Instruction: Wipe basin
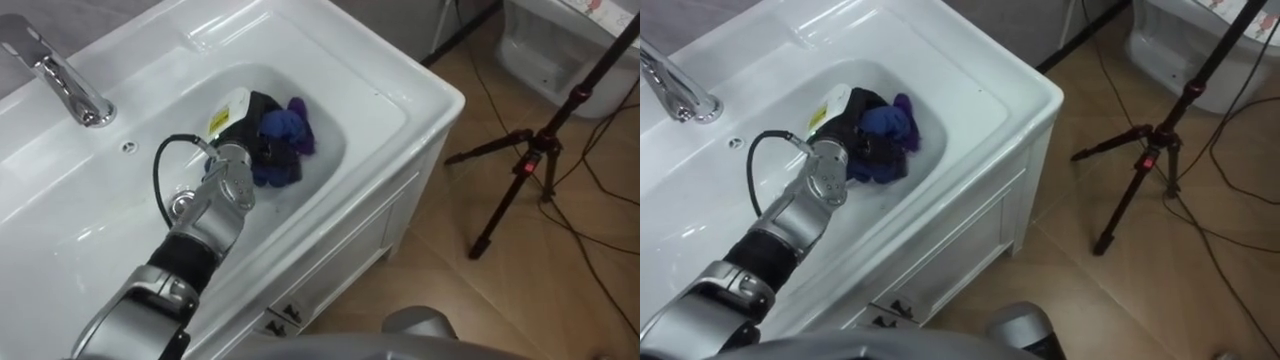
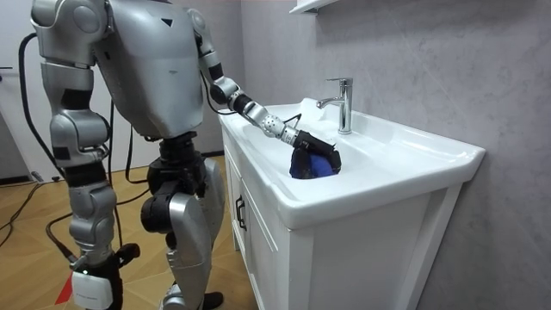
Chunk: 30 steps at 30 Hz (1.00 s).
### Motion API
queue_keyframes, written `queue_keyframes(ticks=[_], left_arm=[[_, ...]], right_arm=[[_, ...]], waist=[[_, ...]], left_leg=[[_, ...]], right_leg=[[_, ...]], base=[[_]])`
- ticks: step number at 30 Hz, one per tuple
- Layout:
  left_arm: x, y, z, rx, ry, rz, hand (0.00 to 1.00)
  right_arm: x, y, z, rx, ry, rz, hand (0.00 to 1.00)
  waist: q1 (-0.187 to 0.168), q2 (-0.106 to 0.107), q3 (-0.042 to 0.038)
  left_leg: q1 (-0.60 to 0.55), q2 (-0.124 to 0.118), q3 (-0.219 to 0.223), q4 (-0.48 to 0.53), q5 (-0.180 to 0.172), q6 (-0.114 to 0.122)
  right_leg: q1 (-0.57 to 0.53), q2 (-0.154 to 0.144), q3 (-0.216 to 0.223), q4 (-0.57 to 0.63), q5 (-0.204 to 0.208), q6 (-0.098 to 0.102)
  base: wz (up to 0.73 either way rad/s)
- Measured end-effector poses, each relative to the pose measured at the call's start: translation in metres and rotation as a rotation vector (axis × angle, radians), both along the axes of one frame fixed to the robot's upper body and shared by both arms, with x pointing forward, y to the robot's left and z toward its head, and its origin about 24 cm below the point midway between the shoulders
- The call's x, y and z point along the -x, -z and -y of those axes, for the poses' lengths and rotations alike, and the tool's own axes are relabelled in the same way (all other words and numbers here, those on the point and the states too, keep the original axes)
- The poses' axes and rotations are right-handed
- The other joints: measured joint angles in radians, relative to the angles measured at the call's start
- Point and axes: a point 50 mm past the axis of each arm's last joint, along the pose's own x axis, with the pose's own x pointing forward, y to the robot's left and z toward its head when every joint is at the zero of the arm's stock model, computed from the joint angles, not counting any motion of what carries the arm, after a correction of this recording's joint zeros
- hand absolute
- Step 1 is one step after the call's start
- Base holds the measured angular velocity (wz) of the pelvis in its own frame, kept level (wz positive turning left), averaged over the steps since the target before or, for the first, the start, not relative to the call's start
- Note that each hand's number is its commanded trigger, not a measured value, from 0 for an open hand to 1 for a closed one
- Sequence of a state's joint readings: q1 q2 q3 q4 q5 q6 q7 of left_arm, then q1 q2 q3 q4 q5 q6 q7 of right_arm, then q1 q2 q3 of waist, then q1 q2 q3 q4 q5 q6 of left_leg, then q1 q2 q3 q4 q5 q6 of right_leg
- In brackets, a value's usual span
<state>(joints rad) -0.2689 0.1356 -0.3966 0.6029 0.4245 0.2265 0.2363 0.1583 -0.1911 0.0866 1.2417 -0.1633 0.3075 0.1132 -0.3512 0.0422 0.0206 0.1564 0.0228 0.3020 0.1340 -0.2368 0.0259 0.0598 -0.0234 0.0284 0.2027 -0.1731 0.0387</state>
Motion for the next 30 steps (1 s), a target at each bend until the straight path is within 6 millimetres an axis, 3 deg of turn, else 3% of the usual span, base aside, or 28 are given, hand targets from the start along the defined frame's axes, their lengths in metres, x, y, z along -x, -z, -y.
queue_keyframes(ticks=[4, 6, 14, 24, 30], left_arm=[[0.007, 0.008, -0.012, -0.015, -0.013, -0.01, 1.0], [0.008, 0.009, -0.012, -0.014, -0.009, -0.01, 1.0], [0.02, 0.019, -0.014, -0.12, 0.051, -0.026, 1.0], [0.049, 0.041, -0.045, -0.323, 0.034, -0.09, 1.0], [0.064, 0.046, -0.073, -0.509, 0.029, -0.127, 1.0]], right_arm=[[-0.004, 0.0, -0.002, -0.016, -0.003, 0.021, 0.0], [-0.006, 0.0, -0.003, -0.017, -0.005, 0.03, 0.0], [-0.004, 0.0, -0.003, -0.026, -0.008, 0.027, 0.0], [-0.01, -0.001, 0.0, -0.025, 0.013, 0.075, 0.0], [-0.009, -0.002, 0.006, -0.007, 0.039, 0.082, 0.0]], waist=[[0.006, -0.035, -0.0035], [0.019, -0.037, -0.0056], [0.058, -0.03, -0.0131], [0.079, -0.034, -0.0166], [0.099, -0.034, -0.0271]], left_leg=[[0.003, 0.0, -0.005, -0.006, 0.0, 0.0], [0.003, 0.001, -0.005, -0.005, 0.0, 0.0], [0.022, 0.002, -0.004, -0.003, 0.0, -0.003], [0.058, 0.006, -0.004, -0.007, -0.002, -0.008], [0.058, 0.017, -0.002, -0.005, 0.002, -0.015]], right_leg=[[0.011, 0.0, 0.0, -0.015, 0.001, 0.0], [0.01, 0.001, 0.001, -0.016, 0.002, 0.0], [0.028, 0.009, -0.001, -0.017, 0.004, -0.003], [0.061, 0.015, 0.01, -0.017, 0.007, -0.008], [0.061, 0.022, 0.009, -0.019, 0.012, -0.017]], base=[[0.0], [0.0], [0.0], [-0.02], [-0.01]])
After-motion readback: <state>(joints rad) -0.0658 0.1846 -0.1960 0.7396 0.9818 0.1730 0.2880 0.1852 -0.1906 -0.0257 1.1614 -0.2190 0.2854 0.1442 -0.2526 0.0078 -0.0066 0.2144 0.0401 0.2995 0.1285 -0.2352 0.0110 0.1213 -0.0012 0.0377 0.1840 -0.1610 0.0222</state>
